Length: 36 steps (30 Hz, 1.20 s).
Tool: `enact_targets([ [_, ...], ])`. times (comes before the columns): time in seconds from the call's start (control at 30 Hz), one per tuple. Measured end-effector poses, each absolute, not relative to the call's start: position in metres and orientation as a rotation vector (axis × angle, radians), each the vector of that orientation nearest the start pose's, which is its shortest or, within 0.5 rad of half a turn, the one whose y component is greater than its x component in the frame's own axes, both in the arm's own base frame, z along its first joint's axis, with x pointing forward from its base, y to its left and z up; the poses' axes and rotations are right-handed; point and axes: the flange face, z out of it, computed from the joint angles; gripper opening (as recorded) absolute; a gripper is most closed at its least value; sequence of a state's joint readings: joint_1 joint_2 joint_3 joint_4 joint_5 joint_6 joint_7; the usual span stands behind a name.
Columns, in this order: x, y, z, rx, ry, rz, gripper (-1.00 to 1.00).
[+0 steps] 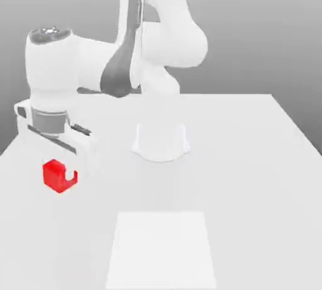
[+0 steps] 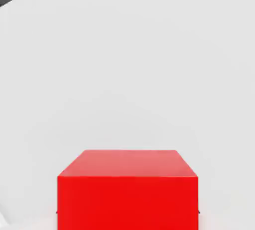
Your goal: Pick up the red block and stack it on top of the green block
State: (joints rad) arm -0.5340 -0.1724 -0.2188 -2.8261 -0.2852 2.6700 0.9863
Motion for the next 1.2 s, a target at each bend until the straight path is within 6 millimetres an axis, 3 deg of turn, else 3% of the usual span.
enact_targets([
  [0.17,0.192,-0.286,0.253,-2.148,2.378,-0.02,-1.0],
  [0.3,0.125,-0.3,0.249,-1.942,2.493,-0.003,-1.0],
  [0.37,0.109,-0.301,0.246,-1.886,2.515,-0.005,-1.0],
  [1.2,0.107,-0.302,0.187,-1.865,2.516,-0.008,-1.0],
])
